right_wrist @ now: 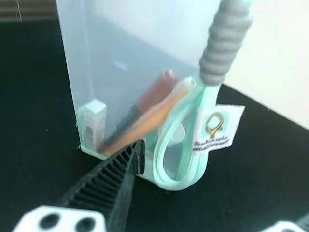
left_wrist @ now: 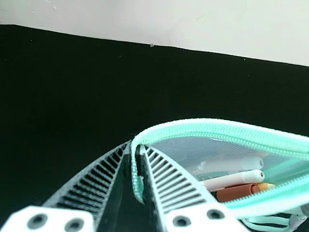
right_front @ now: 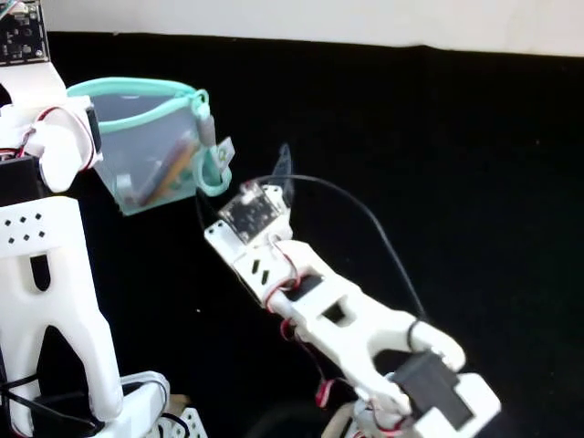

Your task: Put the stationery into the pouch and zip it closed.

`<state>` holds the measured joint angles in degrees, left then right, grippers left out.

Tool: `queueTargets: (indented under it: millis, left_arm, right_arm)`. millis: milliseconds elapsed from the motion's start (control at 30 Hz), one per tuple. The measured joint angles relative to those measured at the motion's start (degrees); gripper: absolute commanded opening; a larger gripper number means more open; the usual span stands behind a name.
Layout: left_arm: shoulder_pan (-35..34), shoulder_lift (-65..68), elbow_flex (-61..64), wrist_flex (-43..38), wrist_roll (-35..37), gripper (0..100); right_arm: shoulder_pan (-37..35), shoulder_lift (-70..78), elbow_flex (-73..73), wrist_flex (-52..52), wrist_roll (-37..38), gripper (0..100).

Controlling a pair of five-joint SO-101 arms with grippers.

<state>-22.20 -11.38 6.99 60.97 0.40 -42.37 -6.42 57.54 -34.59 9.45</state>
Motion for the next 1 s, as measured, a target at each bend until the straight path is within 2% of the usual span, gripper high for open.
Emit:
queueTargets:
  millis: [300, 567, 1000]
  left_arm:
    - [0.0, 0.0, 0.0, 0.0, 0.0, 1]
    - [0.0, 0.0, 0.0, 0.0, 0.0, 1]
    - [0.0, 0.0, 0.0, 0.0, 0.0, 1]
  right_arm:
    - [2.46, 7.65, -9.23, 0.0, -7.12, 52.2]
    - [6.07, 8.09, -9.41, 0.0, -7.38, 52.2]
    - [7.38, 16.18, -13.54, 0.0, -7.74, 52.2]
